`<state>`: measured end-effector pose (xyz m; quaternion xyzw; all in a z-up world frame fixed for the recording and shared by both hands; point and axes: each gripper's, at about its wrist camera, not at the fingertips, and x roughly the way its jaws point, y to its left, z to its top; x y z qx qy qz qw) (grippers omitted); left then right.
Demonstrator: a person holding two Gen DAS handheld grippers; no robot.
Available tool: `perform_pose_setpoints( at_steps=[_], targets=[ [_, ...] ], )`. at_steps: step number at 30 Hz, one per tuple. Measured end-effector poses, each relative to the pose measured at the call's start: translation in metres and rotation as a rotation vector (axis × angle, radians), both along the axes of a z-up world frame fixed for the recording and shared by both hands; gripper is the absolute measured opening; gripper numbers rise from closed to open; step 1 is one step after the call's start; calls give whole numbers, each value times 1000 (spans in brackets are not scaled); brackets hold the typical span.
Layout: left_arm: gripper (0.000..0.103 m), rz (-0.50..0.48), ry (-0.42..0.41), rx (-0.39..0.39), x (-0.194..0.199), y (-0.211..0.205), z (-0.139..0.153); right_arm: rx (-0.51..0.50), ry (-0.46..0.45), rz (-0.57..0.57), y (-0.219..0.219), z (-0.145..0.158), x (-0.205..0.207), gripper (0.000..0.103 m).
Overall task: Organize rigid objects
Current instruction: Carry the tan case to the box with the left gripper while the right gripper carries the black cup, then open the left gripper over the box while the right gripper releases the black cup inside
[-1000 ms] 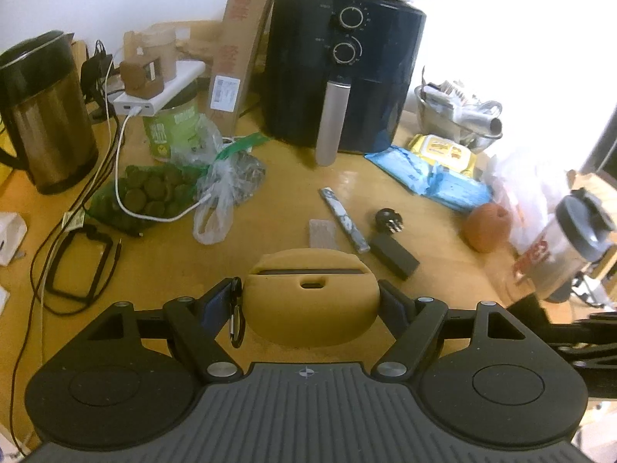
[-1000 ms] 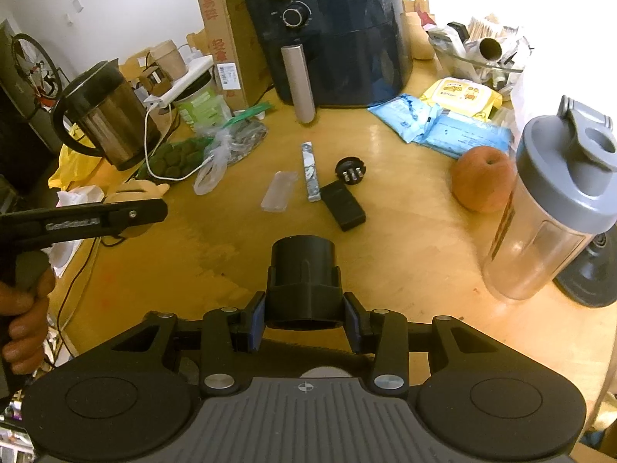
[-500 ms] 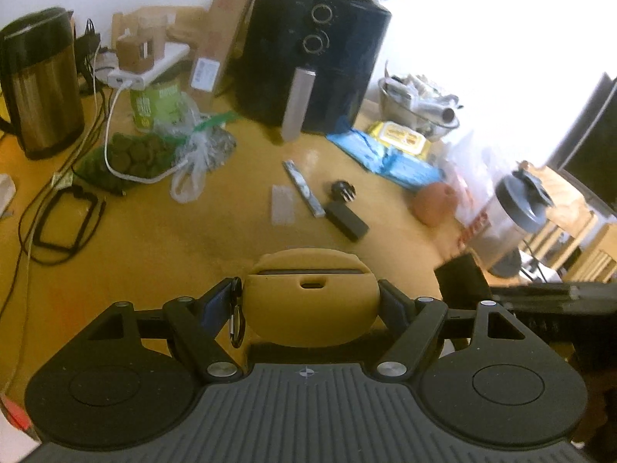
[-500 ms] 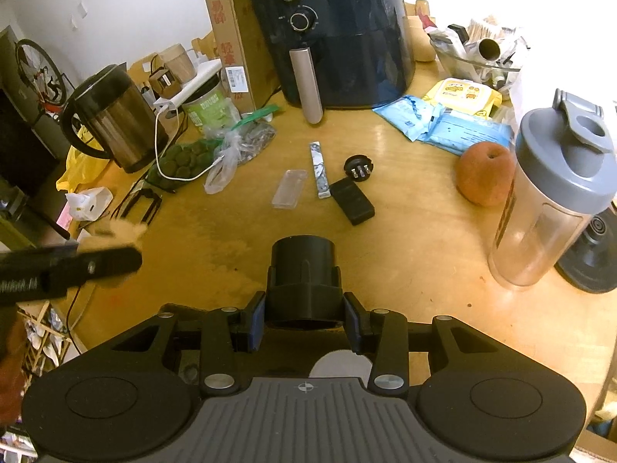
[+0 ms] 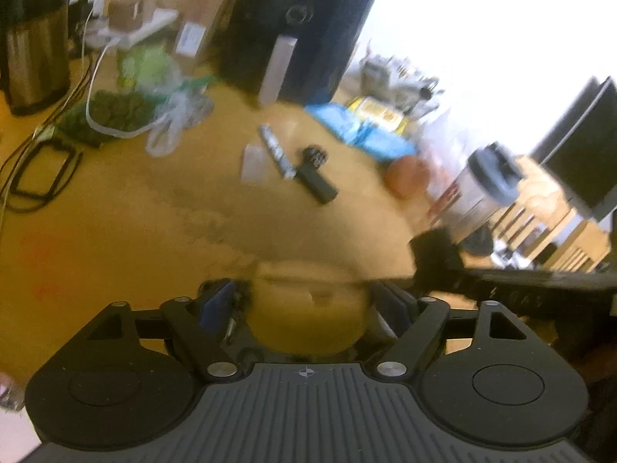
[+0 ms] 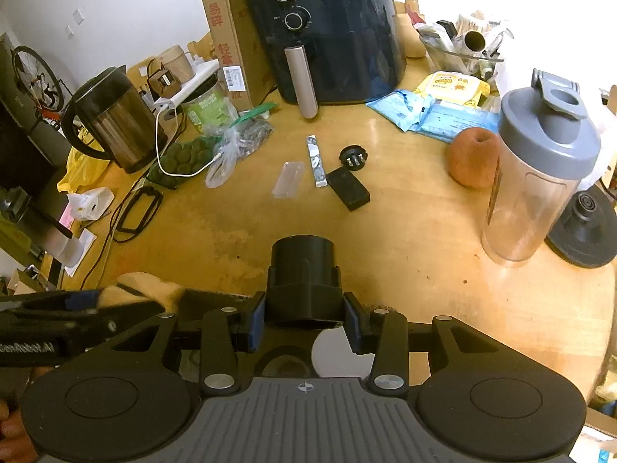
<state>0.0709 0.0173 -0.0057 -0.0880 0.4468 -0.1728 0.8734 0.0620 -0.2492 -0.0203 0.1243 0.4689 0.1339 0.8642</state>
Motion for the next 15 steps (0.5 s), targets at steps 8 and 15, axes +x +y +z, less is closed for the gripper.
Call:
perform_pose_setpoints(
  at_steps=[8,15],
  targets=[
    [94,-21,-36,135,-16,0,3,4,14,-7,0,-3,-14,44],
    [94,-6,41,128,-34,12,-6,12,39,8,9,-7,-26,44]
  ],
)
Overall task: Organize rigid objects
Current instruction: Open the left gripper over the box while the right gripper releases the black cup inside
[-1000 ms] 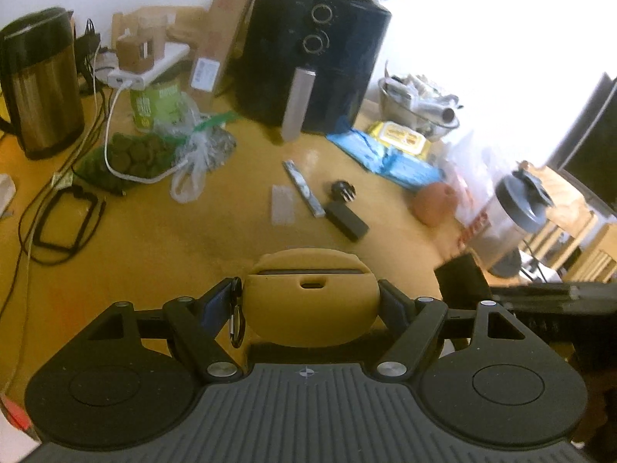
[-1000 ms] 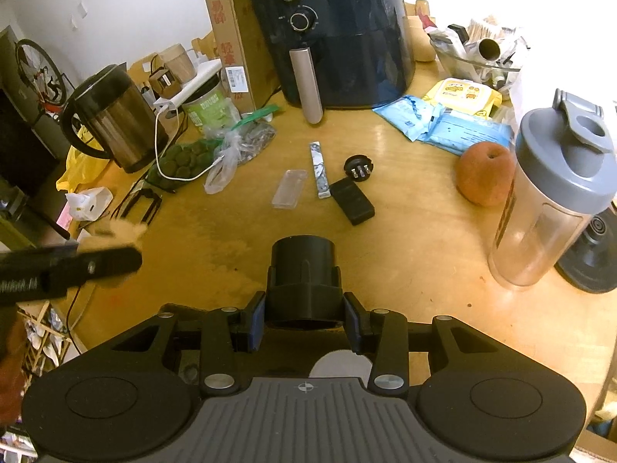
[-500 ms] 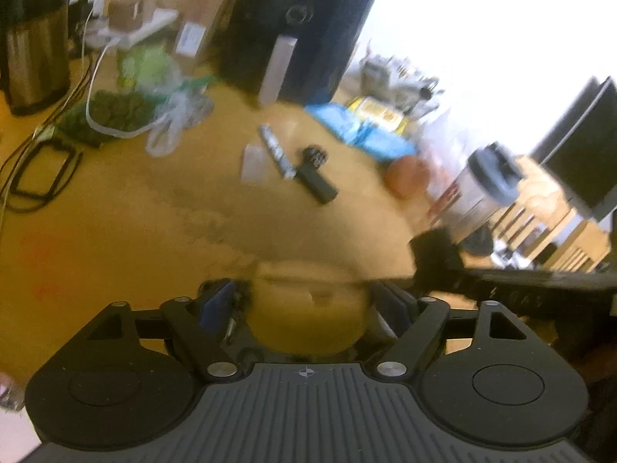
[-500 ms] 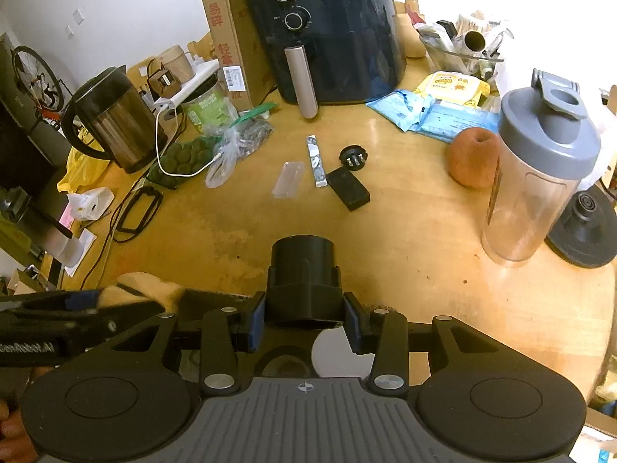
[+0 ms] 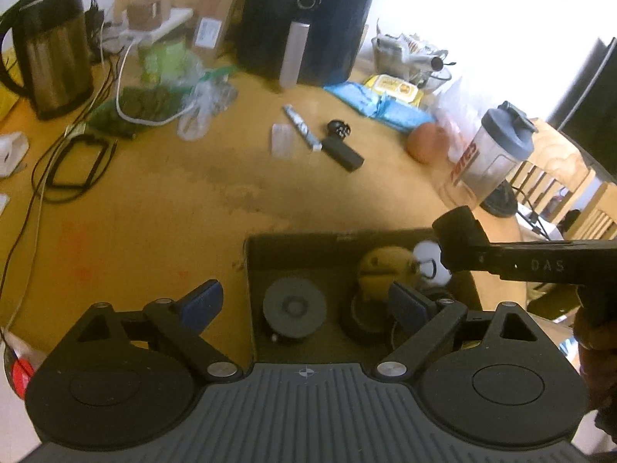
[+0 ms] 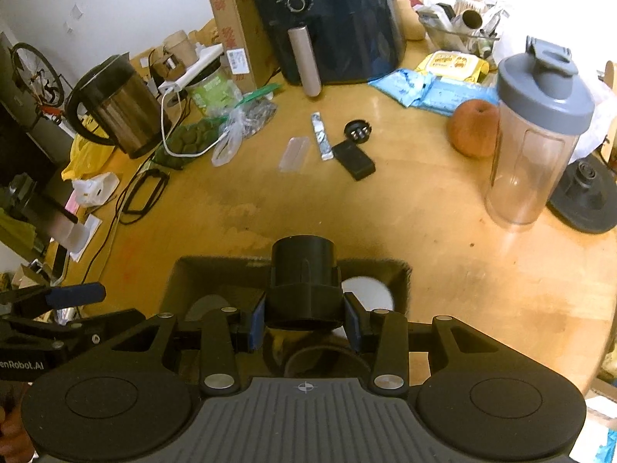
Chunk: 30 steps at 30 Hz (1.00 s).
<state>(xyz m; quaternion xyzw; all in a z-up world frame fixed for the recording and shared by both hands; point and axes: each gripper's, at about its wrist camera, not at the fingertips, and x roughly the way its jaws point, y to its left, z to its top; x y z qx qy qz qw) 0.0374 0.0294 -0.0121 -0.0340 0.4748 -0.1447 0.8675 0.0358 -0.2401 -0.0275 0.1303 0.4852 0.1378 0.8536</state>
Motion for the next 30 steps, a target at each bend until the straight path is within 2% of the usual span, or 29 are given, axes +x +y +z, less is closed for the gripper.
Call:
perform_pose_setpoints(
  at_steps=[7,18,20,21,22,25,30],
  targets=[
    [94,74,44,-38,-12,16,-5,0,8,30,12,3,-5,44],
    [94,146,58,-43,-24,35,-5,44,-9,125,47,17,9,45],
    [94,160,59,-46,-25,39,-5,39,-23,129,53,20,12,59],
    [94,166,58,-47,-27,40,-5,31,-27,128,56,21,13,75],
    [94,172,58,-47,-28,41,-5,25,-38,127,58,23,14,83],
    [94,187,57,-50,-31,44,-4,1,-50,128,62,25,14,95],
    [94,207,67,-50,-36,47,-5,-41,-33,113,60,18,10,103]
  ],
)
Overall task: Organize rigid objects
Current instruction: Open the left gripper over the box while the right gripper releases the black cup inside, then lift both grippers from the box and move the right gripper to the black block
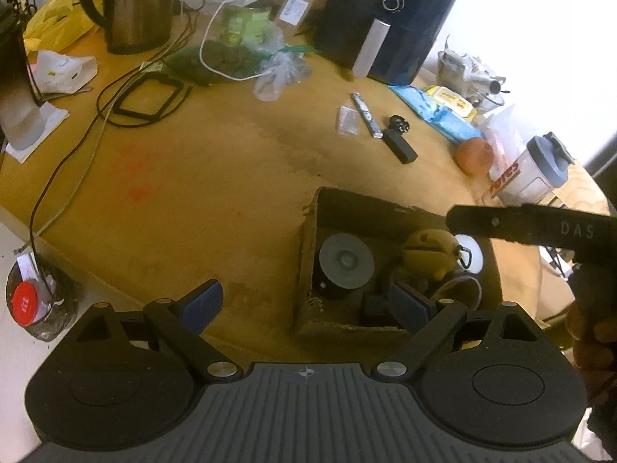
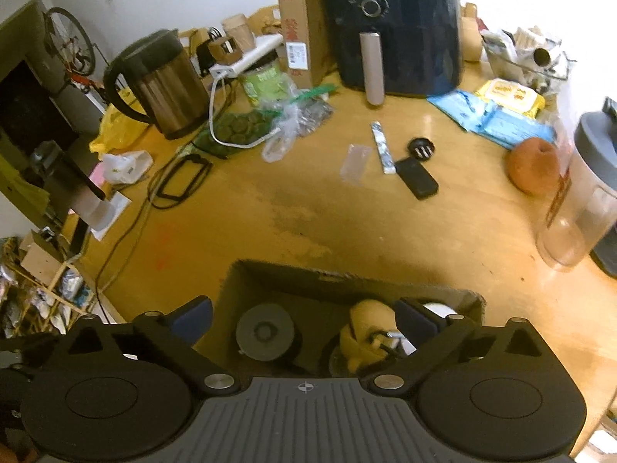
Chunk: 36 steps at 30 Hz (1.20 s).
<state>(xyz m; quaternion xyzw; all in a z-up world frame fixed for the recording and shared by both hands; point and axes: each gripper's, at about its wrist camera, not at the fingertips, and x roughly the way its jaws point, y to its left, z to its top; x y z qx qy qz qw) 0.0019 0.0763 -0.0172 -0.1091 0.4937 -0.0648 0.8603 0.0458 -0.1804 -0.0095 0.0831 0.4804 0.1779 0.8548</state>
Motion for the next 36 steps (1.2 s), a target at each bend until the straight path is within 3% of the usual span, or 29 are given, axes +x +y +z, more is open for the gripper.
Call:
perform_pose_setpoints(
  at_steps=[19,36],
  targets=[
    [94,-26,-3,14,5,-19,2,-95,10,-70,-23,-17,-16,103],
    [94,-92,-49,12,36,-49,12,-185,-137,-46,-40,8,14,103]
  ],
)
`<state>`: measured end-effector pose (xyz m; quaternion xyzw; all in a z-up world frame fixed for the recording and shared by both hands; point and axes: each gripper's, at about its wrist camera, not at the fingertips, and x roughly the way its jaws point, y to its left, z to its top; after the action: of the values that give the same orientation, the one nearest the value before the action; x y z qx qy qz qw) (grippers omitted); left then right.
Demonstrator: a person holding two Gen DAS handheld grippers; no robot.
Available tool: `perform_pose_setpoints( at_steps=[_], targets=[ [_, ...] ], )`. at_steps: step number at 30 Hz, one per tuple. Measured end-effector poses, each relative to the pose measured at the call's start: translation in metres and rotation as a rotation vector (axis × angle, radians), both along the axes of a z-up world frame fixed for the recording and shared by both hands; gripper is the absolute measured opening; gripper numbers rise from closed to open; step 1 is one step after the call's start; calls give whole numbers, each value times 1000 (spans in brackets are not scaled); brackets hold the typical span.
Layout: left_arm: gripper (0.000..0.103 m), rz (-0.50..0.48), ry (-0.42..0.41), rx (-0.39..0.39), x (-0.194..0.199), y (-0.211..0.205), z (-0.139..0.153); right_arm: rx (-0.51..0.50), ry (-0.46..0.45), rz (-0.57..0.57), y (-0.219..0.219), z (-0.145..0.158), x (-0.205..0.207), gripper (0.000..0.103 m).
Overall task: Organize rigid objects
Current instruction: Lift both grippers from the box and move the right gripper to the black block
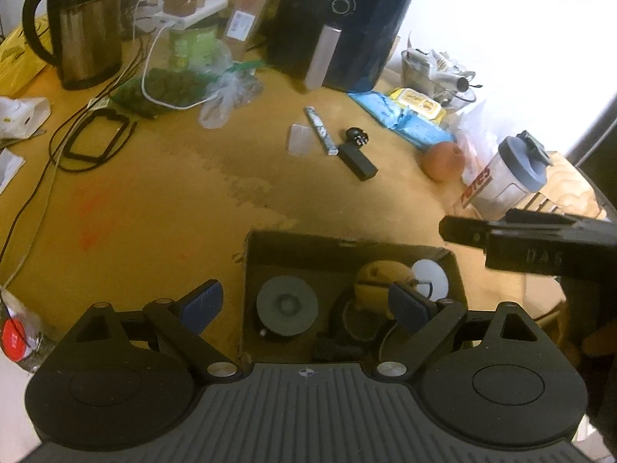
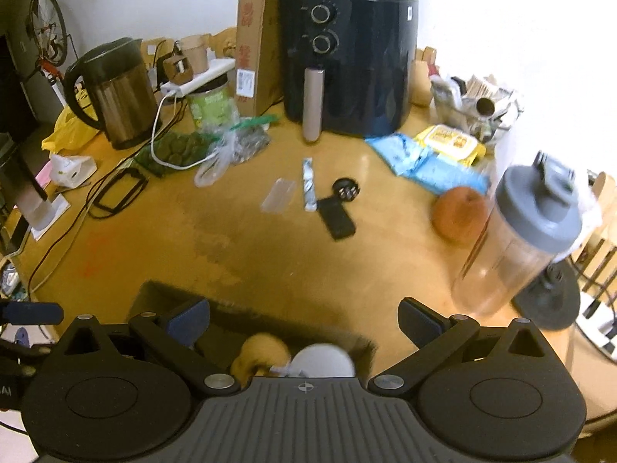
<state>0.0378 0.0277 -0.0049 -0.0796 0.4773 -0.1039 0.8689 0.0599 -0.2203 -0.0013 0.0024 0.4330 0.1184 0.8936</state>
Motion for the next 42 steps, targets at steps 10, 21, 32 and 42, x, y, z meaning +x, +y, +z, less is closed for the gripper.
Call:
perform_pose_setpoints(
  at_steps=[10,21,32,42],
  targets=[
    [94,25,-42,-23,10,0,10,3,84,11,-14,-3,23,103],
    [94,49,-40,-12,12,3,5,-3,95,78,-20,-17,47,103],
    [93,81,-65,24,12,5,4,0,41,144,-24,-25,88,103],
    [93,139,-49,15,20,17,1,-17,26,191,-10,-45,121,103]
  ],
)
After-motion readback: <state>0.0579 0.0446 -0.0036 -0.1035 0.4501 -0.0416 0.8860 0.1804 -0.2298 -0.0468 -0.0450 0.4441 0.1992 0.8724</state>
